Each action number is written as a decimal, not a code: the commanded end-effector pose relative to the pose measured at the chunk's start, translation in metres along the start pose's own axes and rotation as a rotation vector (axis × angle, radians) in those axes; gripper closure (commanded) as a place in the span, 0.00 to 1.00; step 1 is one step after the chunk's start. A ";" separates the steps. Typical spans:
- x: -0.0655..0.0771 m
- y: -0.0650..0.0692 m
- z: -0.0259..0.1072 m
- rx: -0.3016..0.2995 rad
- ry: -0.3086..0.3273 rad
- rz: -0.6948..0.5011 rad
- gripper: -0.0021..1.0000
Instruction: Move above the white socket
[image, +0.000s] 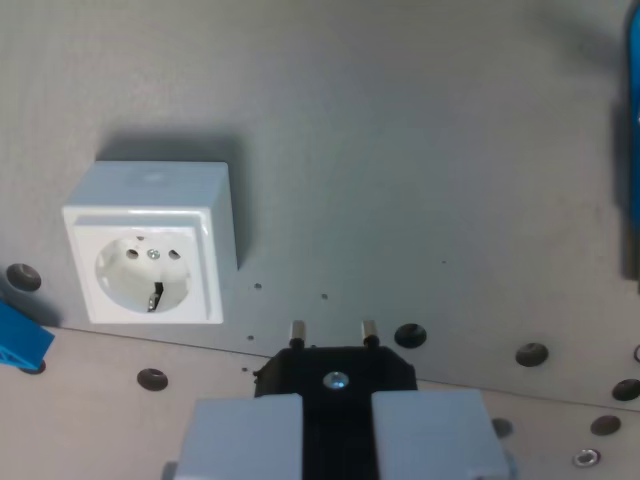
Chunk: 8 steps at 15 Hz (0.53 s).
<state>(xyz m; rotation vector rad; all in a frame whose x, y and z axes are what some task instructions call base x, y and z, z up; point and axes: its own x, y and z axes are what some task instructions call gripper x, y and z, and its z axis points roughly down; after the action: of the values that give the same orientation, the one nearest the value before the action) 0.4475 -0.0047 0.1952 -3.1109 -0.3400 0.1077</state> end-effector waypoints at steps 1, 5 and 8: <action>-0.016 -0.016 0.013 -0.032 0.135 0.013 1.00; -0.027 -0.035 0.036 -0.028 0.143 0.010 1.00; -0.032 -0.050 0.052 -0.018 0.124 0.008 1.00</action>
<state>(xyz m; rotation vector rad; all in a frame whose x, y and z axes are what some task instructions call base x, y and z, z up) 0.4083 0.0320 0.1523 -3.1114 -0.3566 0.0997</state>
